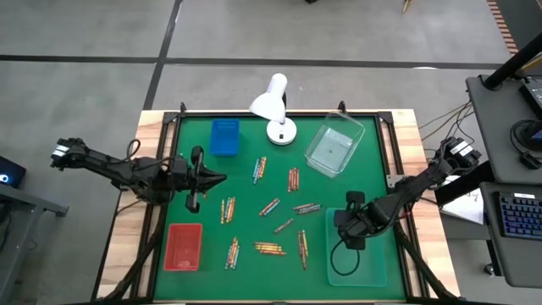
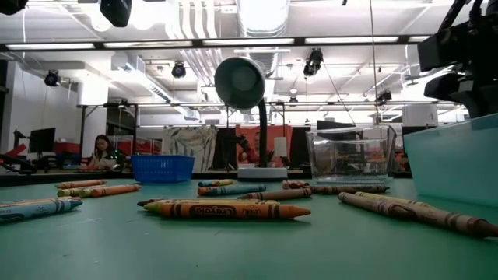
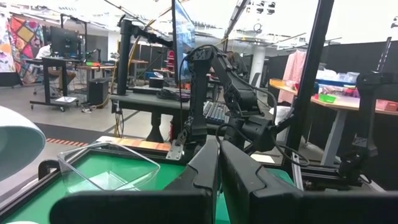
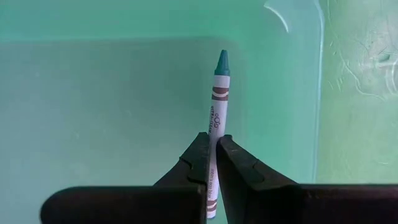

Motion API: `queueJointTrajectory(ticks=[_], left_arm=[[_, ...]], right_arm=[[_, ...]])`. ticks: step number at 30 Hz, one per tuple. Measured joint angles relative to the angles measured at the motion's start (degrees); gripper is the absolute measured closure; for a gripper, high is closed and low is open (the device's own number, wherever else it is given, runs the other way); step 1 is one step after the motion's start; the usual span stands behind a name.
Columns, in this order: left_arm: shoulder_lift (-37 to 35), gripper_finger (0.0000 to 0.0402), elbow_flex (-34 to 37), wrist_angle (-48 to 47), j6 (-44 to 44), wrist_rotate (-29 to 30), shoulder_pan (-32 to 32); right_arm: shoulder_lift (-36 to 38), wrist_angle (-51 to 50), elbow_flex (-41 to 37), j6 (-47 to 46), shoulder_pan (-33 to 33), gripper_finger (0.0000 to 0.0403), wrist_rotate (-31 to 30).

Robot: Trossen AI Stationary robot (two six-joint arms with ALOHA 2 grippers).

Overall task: Sort crayons
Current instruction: Put the blue crayon into the green bin, then put the yellow crayon into the red bin

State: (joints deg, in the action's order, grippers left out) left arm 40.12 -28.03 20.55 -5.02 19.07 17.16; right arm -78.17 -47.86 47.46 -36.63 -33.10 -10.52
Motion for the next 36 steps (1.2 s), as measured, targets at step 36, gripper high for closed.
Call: queueJointTrajectory(ticks=[36], left_arm=[[0.2,0.0402,0.0,0.0,-1.2,0.0,0.0]], right_arm=[[1.4,0.1,2.9,-6.9,0.5,0.0349,3.5]])
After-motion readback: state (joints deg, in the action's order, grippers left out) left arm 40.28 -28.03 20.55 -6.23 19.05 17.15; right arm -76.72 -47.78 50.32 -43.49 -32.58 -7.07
